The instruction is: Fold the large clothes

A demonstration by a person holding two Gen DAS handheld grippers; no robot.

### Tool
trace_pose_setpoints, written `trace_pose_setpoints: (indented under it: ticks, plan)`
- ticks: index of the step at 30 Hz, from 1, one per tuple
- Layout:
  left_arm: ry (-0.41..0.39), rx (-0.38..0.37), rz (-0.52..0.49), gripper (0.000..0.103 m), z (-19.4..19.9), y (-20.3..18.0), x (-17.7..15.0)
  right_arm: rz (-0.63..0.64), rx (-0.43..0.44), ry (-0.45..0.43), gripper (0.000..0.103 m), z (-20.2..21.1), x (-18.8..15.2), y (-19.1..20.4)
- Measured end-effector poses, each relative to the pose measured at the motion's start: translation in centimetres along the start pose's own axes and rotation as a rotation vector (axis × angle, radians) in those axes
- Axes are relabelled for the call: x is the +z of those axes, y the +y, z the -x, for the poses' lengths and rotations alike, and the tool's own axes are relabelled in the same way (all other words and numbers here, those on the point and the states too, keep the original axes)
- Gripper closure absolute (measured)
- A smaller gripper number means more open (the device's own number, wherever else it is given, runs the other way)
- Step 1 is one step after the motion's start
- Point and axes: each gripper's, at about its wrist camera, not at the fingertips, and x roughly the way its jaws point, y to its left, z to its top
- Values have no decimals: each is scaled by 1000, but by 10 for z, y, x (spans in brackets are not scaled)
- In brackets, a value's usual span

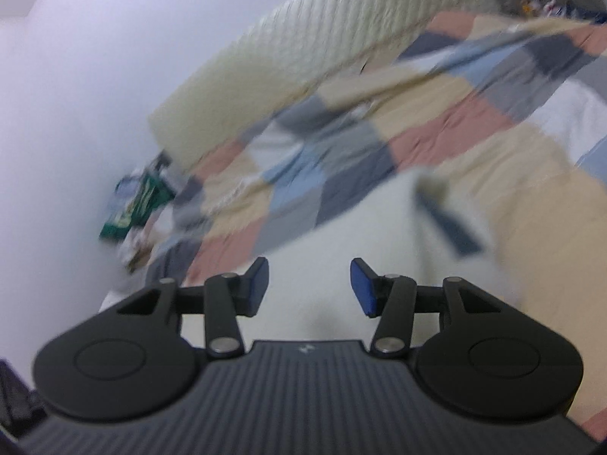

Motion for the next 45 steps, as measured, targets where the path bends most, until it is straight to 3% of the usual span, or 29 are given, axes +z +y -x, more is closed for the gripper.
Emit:
trace_pose_setpoints:
  ticks: [5,8,12,17,20,24,25,27,32,34,39,45]
  plan:
    - [122,-37,214,18,-30,31,-3,-95,5,137,53,-31,-16,-9]
    - [146,-58,400,18,-50,57,-3,-142,9,157,53,-36,-20,-14]
    - [129,-113,529,18,-65,76,0,-206,33,155,54,-34,-22,-20]
    - [21,-174,625,18,-59,85,1,-265,56,156,54,-32,-24,-26]
    - [4,-209,735,18,-64,97,-4,-321,87,168,53,-29,-27,-28]
    - [0,-198,734,19,-68,95,-5,-448,185,208,49,-28,-38,-27]
    - [-5,-186,724,20,-68,92,-5,-476,207,221,43,-29,-42,-26]
    - [-15,-151,683,26,-68,84,-4,-522,239,245,17,-30,-54,-20]
    - [-37,-122,636,45,-54,86,-2,-612,268,360,14,-49,-81,-16]
    - [-53,-117,608,50,-51,82,-1,-615,230,362,14,-57,-83,-18]
    - [-61,-122,604,52,-44,80,-5,-671,110,264,14,-69,-73,-38]
    - [-64,-123,600,52,-43,80,-7,-721,-12,93,14,-50,-61,-62]
